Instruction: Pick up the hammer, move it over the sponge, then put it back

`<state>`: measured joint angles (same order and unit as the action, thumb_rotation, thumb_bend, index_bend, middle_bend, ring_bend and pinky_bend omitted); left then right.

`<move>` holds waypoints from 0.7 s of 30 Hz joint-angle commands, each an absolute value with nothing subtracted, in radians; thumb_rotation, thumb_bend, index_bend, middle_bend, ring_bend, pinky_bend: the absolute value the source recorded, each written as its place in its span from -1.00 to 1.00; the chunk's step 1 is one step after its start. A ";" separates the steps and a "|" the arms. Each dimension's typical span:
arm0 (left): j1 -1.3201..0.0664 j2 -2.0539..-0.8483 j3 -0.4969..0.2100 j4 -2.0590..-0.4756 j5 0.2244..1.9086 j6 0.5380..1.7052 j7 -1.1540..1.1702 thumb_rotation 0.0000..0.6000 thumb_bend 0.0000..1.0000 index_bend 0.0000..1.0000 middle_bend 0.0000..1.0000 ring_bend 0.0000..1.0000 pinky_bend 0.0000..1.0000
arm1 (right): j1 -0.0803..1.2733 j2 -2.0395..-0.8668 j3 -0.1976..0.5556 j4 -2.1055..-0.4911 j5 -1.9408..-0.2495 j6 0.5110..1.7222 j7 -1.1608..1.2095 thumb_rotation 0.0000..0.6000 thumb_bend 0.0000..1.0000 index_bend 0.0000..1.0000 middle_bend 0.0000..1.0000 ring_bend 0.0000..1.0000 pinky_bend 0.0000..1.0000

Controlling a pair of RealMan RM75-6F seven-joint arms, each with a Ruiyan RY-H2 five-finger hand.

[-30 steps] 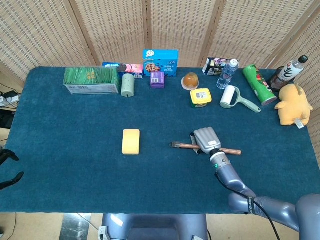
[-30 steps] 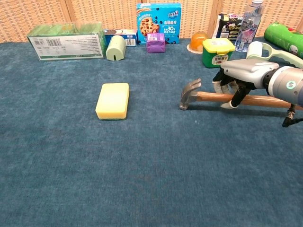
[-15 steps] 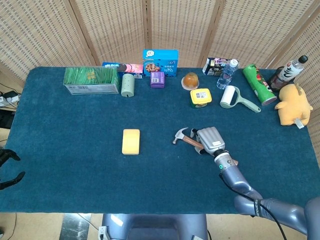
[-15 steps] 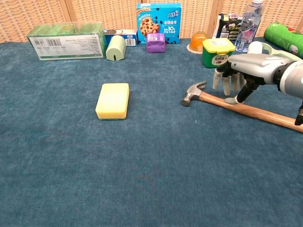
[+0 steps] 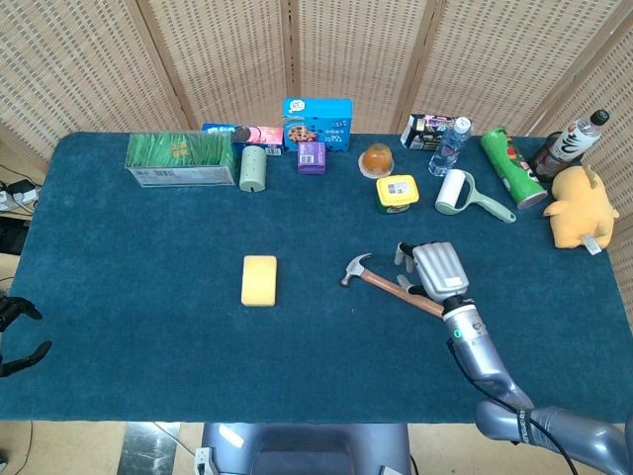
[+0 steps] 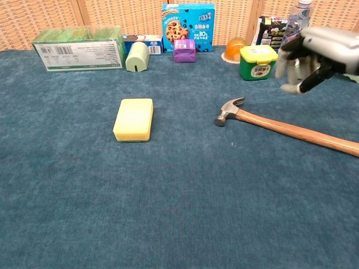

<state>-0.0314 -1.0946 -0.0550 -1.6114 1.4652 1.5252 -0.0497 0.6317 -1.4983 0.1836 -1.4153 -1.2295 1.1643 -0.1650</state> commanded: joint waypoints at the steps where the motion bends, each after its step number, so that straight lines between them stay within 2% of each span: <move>1: -0.028 -1.103 -0.057 -1.602 1.462 1.531 -0.057 1.00 -0.55 -0.10 -0.27 -0.47 -0.63 | 0.579 -1.484 0.182 -1.385 -1.297 1.257 -0.122 1.00 -0.29 0.23 0.53 0.68 0.44; 3: -0.027 -1.113 -0.060 -1.591 1.461 1.537 -0.063 1.00 -0.55 -0.10 -0.27 -0.47 -0.63 | 0.561 -1.474 0.174 -1.380 -1.306 1.277 -0.129 1.00 -0.29 0.30 0.59 0.76 0.49; 7: -0.030 -1.135 -0.059 -1.574 1.456 1.528 -0.065 1.00 -0.55 -0.10 -0.27 -0.47 -0.63 | 0.512 -1.424 0.149 -1.418 -1.300 1.302 -0.182 1.00 -0.29 0.37 0.62 0.78 0.50; 21: -0.043 -1.183 -0.053 -1.543 1.464 1.506 -0.064 1.00 -0.55 -0.10 -0.27 -0.47 -0.63 | 0.365 -1.309 0.111 -1.531 -1.270 1.388 -0.204 1.00 -0.28 0.40 0.62 0.76 0.50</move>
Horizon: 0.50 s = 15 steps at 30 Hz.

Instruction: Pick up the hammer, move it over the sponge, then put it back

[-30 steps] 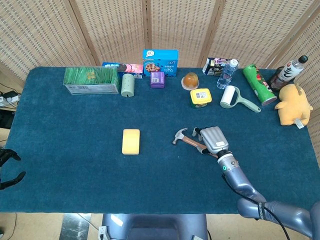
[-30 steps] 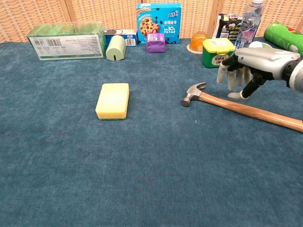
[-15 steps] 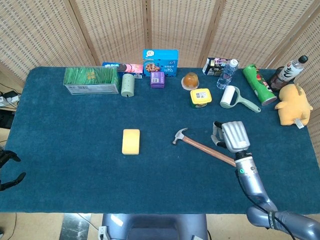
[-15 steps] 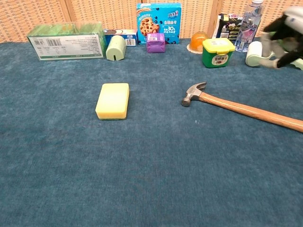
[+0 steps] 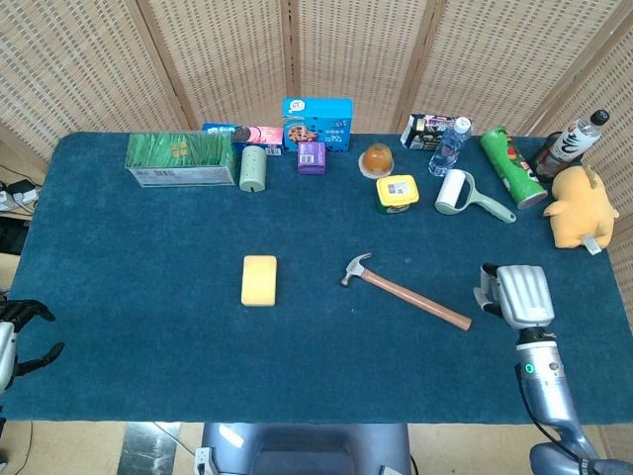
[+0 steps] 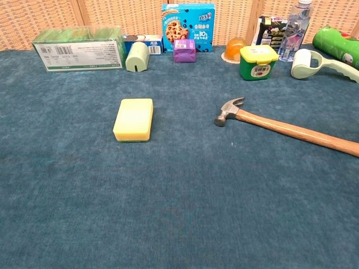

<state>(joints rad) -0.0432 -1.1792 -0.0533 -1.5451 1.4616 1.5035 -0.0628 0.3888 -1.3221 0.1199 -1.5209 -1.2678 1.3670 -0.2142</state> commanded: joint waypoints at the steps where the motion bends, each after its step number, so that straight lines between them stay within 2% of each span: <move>1: -0.043 -1.185 -0.053 -1.541 1.464 1.507 -0.066 1.00 -0.55 -0.10 -0.27 -0.47 -0.63 | 0.352 -1.304 0.107 -1.533 -1.275 1.399 -0.198 1.00 -0.28 0.40 0.62 0.75 0.49; 10: -0.027 -1.186 -0.042 -1.537 1.459 1.515 -0.067 1.00 -0.55 -0.10 -0.27 -0.47 -0.63 | 0.235 -1.288 0.063 -1.521 -1.343 1.528 -0.147 1.00 -0.28 0.40 0.62 0.74 0.47; 15: -0.022 -1.180 -0.038 -1.549 1.459 1.515 -0.059 1.00 -0.55 -0.10 -0.27 -0.47 -0.63 | 0.191 -1.277 0.048 -1.516 -1.366 1.559 -0.129 1.00 -0.28 0.40 0.62 0.73 0.47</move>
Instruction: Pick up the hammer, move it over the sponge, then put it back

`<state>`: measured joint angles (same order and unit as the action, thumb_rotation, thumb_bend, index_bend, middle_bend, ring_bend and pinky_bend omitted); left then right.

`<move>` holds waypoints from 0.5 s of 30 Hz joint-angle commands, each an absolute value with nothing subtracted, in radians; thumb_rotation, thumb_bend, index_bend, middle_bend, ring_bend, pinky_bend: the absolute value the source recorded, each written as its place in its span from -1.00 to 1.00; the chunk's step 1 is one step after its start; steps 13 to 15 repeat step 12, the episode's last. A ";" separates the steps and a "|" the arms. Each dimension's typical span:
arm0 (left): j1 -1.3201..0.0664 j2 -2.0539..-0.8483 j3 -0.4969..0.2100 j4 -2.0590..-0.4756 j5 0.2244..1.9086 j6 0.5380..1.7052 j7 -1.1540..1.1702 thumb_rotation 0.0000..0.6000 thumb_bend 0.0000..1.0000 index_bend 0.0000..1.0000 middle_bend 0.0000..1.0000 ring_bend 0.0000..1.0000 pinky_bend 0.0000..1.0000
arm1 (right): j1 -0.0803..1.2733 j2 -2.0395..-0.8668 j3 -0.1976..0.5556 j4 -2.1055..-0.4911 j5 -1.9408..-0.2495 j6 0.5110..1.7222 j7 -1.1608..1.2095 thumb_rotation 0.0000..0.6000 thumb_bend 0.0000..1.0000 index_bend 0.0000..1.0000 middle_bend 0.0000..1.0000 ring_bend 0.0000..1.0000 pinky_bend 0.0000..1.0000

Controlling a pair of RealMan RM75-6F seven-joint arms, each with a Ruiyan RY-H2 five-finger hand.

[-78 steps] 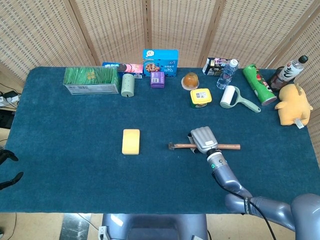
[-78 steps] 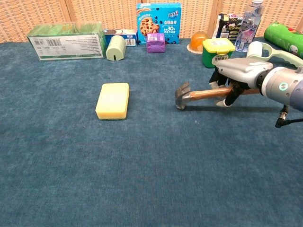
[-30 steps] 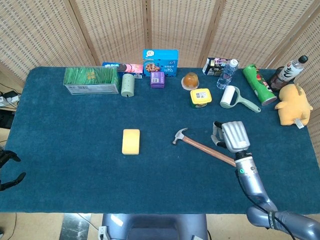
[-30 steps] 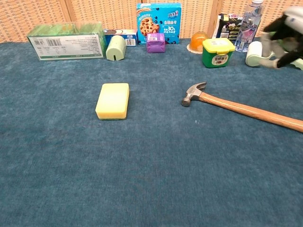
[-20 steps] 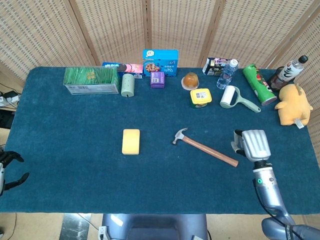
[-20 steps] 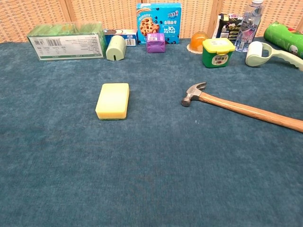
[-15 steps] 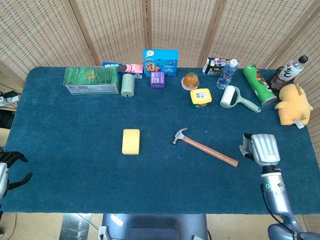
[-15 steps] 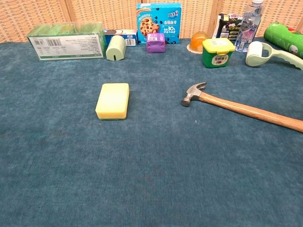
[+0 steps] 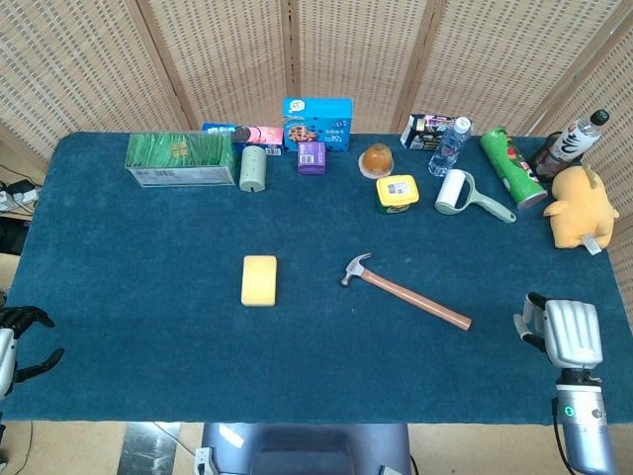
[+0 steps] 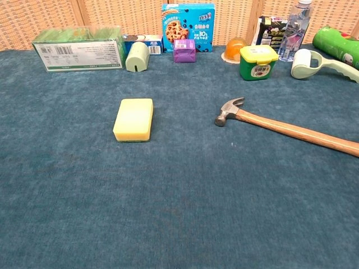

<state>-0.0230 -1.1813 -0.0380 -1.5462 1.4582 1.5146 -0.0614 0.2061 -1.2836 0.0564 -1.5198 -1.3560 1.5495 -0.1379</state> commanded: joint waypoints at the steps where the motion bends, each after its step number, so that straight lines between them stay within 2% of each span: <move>1: -0.023 -1.179 -0.037 -1.551 1.459 1.514 -0.057 1.00 -0.55 -0.10 -0.27 -0.47 -0.63 | 0.184 -1.275 0.047 -1.515 -1.368 1.561 -0.126 1.00 -0.28 0.40 0.61 0.73 0.46; 15: -0.020 -1.160 -0.037 -1.587 1.457 1.516 -0.027 1.00 -0.55 -0.10 -0.27 -0.47 -0.63 | 0.152 -1.267 0.063 -1.490 -1.376 1.547 -0.070 1.00 -0.28 0.41 0.61 0.70 0.43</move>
